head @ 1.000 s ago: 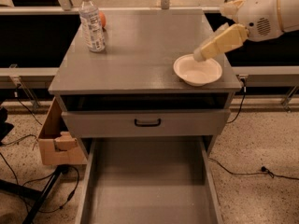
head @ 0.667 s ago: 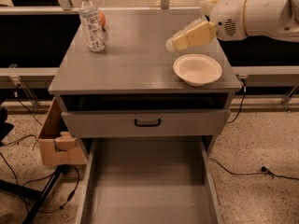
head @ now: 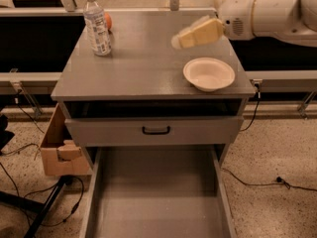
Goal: Place blue plastic bottle into middle drawer
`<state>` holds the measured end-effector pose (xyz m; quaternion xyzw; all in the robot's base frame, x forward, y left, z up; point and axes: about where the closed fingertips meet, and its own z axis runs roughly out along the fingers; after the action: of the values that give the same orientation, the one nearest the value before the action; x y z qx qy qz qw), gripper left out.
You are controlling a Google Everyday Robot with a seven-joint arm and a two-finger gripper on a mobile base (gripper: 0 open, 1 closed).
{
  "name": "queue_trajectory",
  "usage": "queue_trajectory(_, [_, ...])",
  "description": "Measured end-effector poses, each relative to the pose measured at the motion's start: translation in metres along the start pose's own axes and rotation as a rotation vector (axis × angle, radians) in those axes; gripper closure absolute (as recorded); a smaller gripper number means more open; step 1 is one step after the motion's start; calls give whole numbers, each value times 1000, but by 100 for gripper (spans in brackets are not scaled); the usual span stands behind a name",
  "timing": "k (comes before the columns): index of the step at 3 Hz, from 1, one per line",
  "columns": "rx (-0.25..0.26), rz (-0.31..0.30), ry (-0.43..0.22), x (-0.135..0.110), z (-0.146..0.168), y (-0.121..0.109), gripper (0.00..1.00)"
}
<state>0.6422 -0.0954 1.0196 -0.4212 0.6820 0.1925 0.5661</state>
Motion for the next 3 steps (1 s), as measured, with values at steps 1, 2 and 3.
queue_trajectory(1, [-11,14,-85,-7,59,-18,0])
queue_trajectory(2, [-37,55,-147,-14,125,-25,0])
queue_trajectory(3, [-36,74,-146,-21,176,-20,0])
